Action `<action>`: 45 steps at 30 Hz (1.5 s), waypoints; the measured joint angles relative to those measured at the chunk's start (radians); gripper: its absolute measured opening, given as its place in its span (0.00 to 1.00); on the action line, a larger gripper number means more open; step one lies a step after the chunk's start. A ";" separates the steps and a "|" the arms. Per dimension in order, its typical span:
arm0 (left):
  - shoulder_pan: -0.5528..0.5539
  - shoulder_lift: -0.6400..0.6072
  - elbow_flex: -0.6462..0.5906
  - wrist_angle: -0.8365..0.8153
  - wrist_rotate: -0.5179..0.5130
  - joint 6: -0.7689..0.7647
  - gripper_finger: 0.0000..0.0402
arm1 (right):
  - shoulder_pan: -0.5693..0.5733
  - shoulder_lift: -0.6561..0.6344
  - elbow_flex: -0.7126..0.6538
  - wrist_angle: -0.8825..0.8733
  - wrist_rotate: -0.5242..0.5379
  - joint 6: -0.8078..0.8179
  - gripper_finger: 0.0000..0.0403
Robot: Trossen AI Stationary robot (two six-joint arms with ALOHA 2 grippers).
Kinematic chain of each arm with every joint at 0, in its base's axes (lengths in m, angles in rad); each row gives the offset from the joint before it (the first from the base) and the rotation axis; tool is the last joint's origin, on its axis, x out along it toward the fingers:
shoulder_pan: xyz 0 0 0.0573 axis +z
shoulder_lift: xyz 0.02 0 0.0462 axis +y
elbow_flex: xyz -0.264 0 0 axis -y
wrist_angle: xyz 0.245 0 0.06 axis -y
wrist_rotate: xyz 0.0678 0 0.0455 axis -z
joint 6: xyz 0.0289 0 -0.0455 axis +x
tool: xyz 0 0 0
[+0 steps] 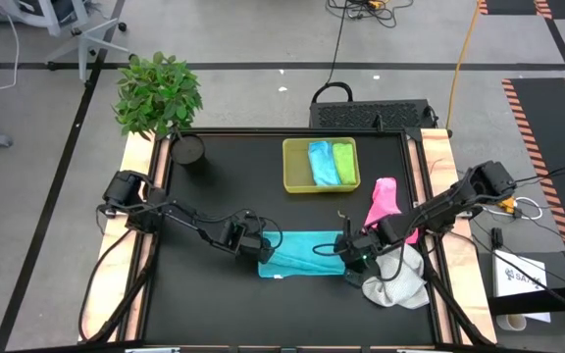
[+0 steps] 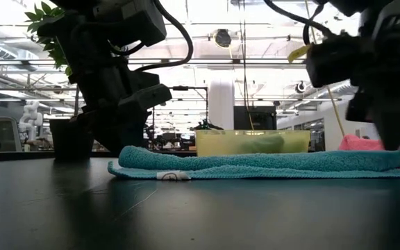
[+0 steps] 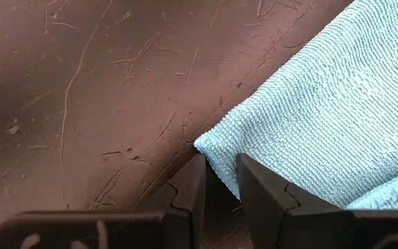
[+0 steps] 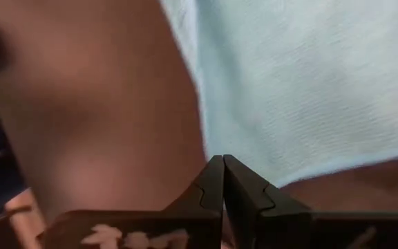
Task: Fold microfiber towels
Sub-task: Fold the blue microfiber cloth
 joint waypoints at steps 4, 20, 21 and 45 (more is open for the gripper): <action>0.000 0.000 0.000 0.000 0.000 0.000 0.22 | 0.018 -0.002 0.000 0.003 -0.050 0.033 0.00; 0.000 -0.001 0.000 0.007 0.001 0.001 0.22 | -0.071 -0.083 0.000 0.143 0.135 -0.041 0.00; 0.000 -0.001 0.000 0.008 0.001 0.000 0.22 | -0.077 -0.082 -0.001 0.130 0.145 -0.053 0.00; -0.011 -0.100 0.018 -0.040 -0.019 0.143 0.22 | -0.096 0.014 -0.183 0.320 0.247 0.003 0.00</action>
